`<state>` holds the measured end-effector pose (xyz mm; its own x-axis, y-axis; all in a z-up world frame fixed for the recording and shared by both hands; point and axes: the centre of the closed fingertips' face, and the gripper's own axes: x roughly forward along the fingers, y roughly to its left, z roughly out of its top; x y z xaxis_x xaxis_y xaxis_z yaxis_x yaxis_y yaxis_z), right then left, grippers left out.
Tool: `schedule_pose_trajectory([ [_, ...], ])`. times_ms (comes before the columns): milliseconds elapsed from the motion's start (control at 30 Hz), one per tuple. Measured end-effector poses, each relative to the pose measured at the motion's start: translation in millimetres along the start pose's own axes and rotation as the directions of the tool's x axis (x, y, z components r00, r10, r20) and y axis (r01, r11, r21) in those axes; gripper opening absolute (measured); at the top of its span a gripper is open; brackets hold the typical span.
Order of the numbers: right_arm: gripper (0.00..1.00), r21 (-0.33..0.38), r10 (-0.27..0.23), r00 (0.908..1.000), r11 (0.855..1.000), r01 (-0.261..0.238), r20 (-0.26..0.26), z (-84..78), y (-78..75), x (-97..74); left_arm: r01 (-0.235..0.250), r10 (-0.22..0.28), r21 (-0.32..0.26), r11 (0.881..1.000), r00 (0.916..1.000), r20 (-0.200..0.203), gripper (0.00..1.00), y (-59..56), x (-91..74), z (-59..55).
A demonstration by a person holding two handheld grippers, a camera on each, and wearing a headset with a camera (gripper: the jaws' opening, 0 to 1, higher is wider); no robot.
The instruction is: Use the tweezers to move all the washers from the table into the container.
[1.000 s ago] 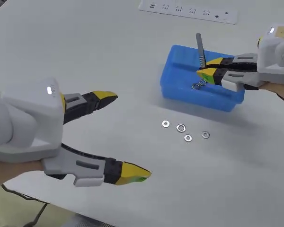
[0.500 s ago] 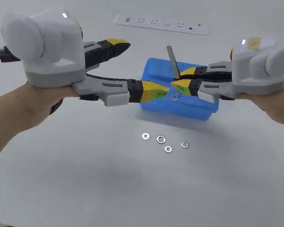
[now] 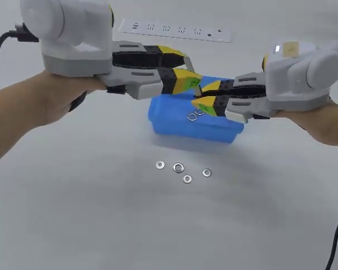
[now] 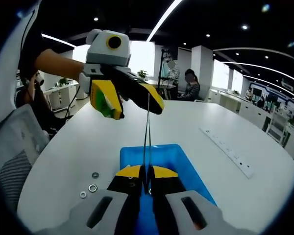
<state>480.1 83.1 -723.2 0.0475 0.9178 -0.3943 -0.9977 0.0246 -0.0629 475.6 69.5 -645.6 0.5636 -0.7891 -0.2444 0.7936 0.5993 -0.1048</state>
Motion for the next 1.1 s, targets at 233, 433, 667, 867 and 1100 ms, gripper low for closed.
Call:
schedule_pose_trajectory([
  [233, 0.07, -0.007, 0.036, 0.9994, 0.999, -0.036, -0.005, 0.1, 8.6, 0.4, 0.043, -0.043, 0.004, 0.999, 0.9991, 0.003, 0.15, -9.5, -1.6, 3.6],
  [433, 0.07, -0.026, 0.082, 0.9965, 0.996, -0.082, -0.016, 1.7, 18.2, 0.0, 0.093, -0.093, 0.041, 0.995, 0.9956, -0.015, 0.08, -13.9, -6.1, 3.1],
  [667, 0.07, -0.026, 0.098, 0.9952, 0.995, -0.098, -0.008, 6.2, 22.4, 1.0, 0.151, -0.147, 0.142, 0.978, 0.9883, -0.041, 0.06, -23.4, -5.0, 6.7],
  [867, 0.08, -0.037, 0.109, 0.9938, 0.993, -0.11, -0.023, 5.4, 25.1, 1.2, 0.178, -0.167, 0.204, 0.963, 0.9835, -0.069, 0.04, -29.3, 2.9, 6.6],
  [1100, 0.12, -0.045, 0.081, 0.9965, 0.996, -0.082, -0.018, 7.9, 20.1, -2.6, 0.167, -0.155, 0.23, 0.959, 0.9855, -0.069, 0.04, -26.0, 4.6, 10.7],
])
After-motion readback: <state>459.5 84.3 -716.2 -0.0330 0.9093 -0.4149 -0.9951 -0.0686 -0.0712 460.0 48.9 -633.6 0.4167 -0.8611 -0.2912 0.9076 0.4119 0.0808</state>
